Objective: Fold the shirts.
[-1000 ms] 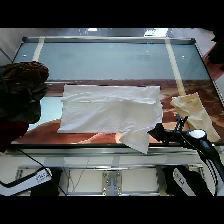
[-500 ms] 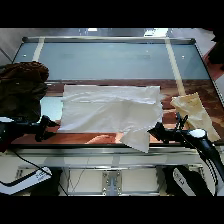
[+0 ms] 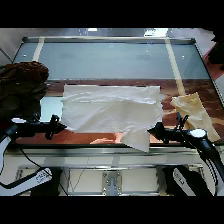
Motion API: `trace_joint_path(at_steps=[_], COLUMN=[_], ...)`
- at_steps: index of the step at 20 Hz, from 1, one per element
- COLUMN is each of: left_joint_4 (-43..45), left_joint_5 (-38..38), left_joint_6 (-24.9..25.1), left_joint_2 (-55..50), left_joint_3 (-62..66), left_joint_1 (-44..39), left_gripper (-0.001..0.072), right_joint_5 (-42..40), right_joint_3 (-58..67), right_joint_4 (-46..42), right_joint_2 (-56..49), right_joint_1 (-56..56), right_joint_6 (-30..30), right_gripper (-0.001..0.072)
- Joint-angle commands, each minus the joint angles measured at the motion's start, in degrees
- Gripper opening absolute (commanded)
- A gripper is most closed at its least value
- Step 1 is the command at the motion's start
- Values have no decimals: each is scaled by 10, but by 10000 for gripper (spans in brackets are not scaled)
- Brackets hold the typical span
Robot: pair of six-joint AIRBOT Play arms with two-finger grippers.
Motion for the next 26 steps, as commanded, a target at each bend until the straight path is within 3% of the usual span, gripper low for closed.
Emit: trace_joint_path(at_steps=[1, 3, 5, 8, 10, 13, 16, 19, 23, 26], left_joint_4=[-35, -79, -119, -111, -92, 61, 226, 351, 422, 425], left_joint_5=[-19, -55, -57, -10, 33, 85, 113, 130, 120, 86], left_joint_6=[48, 96, 111, 111, 111, 83, 22, -56, -110, -104], left_joint_2=[2, 17, 46, 69, 68, 55, 3, -89, -205, -264], left_joint_3=[13, 44, 89, 188, 248, 318, 366, 423, 516, 561], left_joint_1=[-11, -11, -11, -13, -35, -134, -231, -276, -276, -276], left_gripper=[9, 9, 8, 6, 4, 4, 4, 4, 4, 5], right_joint_5=[17, 50, 67, 64, 36, -5, -66, -129, -143, -145], right_joint_3=[7, 41, 100, 207, 265, 337, 401, 481, 588, 619], right_joint_4=[10, 1, -50, -175, -207, -191, -139, -100, -100, -101], right_joint_2=[6, 18, 33, 34, 18, -63, -178, -291, -422, -490], right_joint_1=[-1, -1, -1, -1, -1, 2, 18, 47, 76, 85], right_joint_6=[-1, 3, 40, 90, 94, 69, 30, 8, 4, 16], right_gripper=[26, 26, 25, 23, 22, 22, 22, 22, 22, 22])
